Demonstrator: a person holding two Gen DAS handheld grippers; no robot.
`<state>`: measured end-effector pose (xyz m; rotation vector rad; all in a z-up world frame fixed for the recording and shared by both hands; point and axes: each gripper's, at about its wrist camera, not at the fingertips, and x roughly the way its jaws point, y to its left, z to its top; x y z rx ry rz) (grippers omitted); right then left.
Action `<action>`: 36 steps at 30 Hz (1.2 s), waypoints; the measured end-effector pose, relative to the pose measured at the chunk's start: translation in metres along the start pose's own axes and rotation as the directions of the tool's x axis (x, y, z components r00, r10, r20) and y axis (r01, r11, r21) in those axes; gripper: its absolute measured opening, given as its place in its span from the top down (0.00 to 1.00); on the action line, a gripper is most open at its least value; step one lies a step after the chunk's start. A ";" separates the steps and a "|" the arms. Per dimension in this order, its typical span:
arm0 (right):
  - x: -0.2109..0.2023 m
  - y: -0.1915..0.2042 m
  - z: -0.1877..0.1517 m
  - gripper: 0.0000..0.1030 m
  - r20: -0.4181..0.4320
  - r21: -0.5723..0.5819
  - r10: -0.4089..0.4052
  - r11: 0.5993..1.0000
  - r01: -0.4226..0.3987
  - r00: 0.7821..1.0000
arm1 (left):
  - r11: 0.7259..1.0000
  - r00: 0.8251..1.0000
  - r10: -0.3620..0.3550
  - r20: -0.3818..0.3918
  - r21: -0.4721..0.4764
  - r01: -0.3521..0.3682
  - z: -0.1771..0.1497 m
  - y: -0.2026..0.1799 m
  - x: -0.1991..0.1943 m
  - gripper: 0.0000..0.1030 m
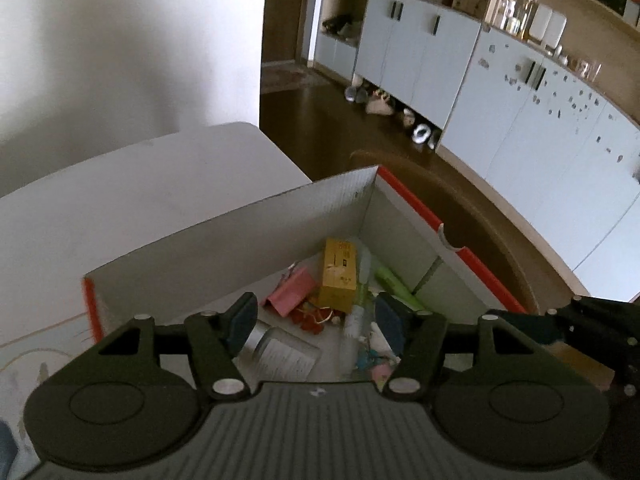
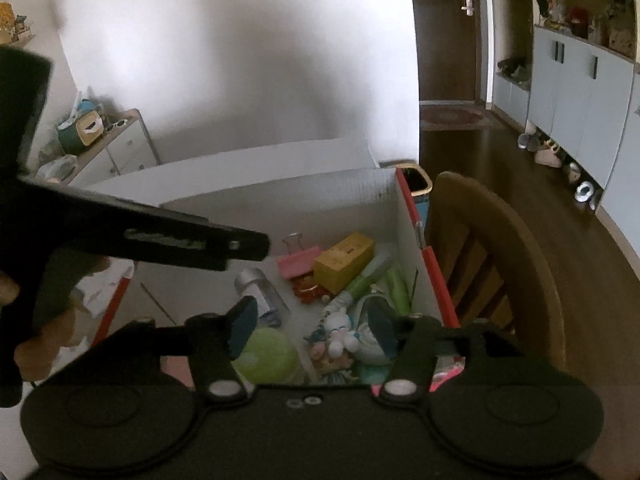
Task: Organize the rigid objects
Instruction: 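Withdraw both open grippers away from the red box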
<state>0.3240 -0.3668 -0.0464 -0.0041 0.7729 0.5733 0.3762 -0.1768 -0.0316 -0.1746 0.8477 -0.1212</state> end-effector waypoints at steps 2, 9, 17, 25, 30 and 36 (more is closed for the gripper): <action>-0.008 0.003 0.000 0.34 0.015 0.009 0.002 1.000 -0.002 1.000 | 1.000 1.000 0.001 0.023 0.005 -0.002 0.000 -0.001 -0.009 0.37; -0.034 0.015 -0.005 0.22 0.083 0.047 -0.003 0.999 -0.001 0.997 | 1.000 0.997 -0.012 0.070 0.026 0.010 -0.017 0.007 -0.048 0.28; -0.056 0.037 -0.015 0.06 0.159 0.093 -0.008 0.996 -0.007 0.987 | 0.997 0.993 -0.045 0.108 0.067 0.038 -0.043 0.019 -0.085 0.23; -0.079 0.061 -0.025 0.01 0.226 0.118 -0.016 0.993 -0.011 0.974 | 0.993 0.990 -0.095 0.105 0.078 0.087 -0.069 0.035 -0.114 0.18; -0.087 0.075 -0.034 0.00 0.242 0.143 -0.038 0.990 0.003 0.969 | 0.989 0.988 -0.119 0.098 0.094 0.110 -0.083 0.041 -0.124 0.06; -0.095 0.087 -0.043 0.00 0.253 0.171 -0.053 0.985 0.009 0.966 | 0.985 0.981 -0.155 0.116 0.100 0.144 -0.095 0.047 -0.141 0.01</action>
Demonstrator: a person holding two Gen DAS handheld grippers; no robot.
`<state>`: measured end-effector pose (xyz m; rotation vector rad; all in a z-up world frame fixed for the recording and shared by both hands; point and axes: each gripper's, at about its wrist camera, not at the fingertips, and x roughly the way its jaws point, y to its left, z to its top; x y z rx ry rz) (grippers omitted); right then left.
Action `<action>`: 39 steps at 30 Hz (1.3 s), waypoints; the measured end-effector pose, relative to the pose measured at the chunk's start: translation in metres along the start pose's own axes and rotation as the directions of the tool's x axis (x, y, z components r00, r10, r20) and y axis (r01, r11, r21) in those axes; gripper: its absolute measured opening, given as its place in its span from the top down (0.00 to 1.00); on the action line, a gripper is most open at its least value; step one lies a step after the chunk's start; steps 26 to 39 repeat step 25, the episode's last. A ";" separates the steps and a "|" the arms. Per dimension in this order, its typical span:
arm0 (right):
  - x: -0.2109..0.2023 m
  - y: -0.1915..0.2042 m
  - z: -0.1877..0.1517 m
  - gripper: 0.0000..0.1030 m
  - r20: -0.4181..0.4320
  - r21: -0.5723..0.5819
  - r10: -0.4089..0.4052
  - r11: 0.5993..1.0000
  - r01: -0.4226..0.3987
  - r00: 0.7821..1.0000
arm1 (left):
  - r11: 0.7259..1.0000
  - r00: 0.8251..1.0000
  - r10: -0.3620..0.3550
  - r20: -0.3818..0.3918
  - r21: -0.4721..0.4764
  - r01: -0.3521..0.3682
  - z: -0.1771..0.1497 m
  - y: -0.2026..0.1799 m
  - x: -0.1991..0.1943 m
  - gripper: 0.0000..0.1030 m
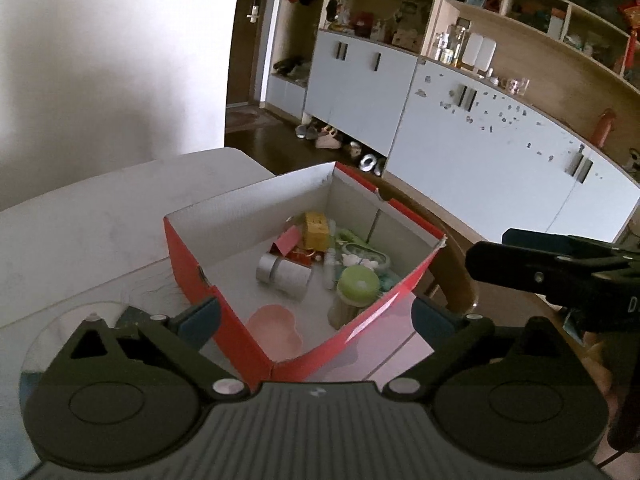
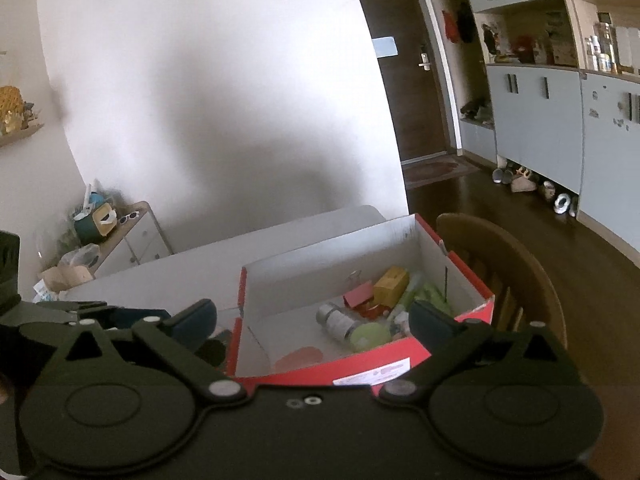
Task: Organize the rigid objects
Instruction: 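Withdraw both open grippers away from the red box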
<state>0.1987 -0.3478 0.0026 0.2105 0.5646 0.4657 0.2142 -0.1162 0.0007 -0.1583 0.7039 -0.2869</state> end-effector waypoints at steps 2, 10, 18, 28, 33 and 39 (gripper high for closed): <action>-0.004 0.003 -0.002 0.00 0.005 0.005 -0.005 1.000 0.005 1.000 | 1.000 1.000 -0.003 0.005 0.011 0.003 -0.002 0.000 -0.004 0.01; -0.012 0.012 -0.009 0.00 0.017 0.014 -0.021 1.000 0.021 1.000 | 0.998 0.998 -0.050 0.032 0.025 0.049 -0.005 0.002 -0.017 0.01; -0.018 0.017 -0.015 0.00 0.017 0.035 -0.036 0.999 0.035 0.999 | 0.998 0.997 -0.052 0.049 0.034 0.051 -0.009 0.005 -0.020 0.01; -0.020 0.020 -0.017 0.00 0.016 0.046 -0.055 0.997 0.054 0.998 | 0.998 0.997 -0.036 0.065 0.060 0.032 -0.011 0.004 -0.024 0.01; -0.020 0.020 -0.017 0.00 0.016 0.046 -0.055 0.997 0.054 0.998 | 0.998 0.997 -0.036 0.065 0.060 0.032 -0.011 0.004 -0.024 0.01; -0.020 0.020 -0.017 0.00 0.016 0.046 -0.055 0.997 0.054 0.998 | 0.998 0.997 -0.036 0.065 0.060 0.032 -0.011 0.004 -0.024 0.01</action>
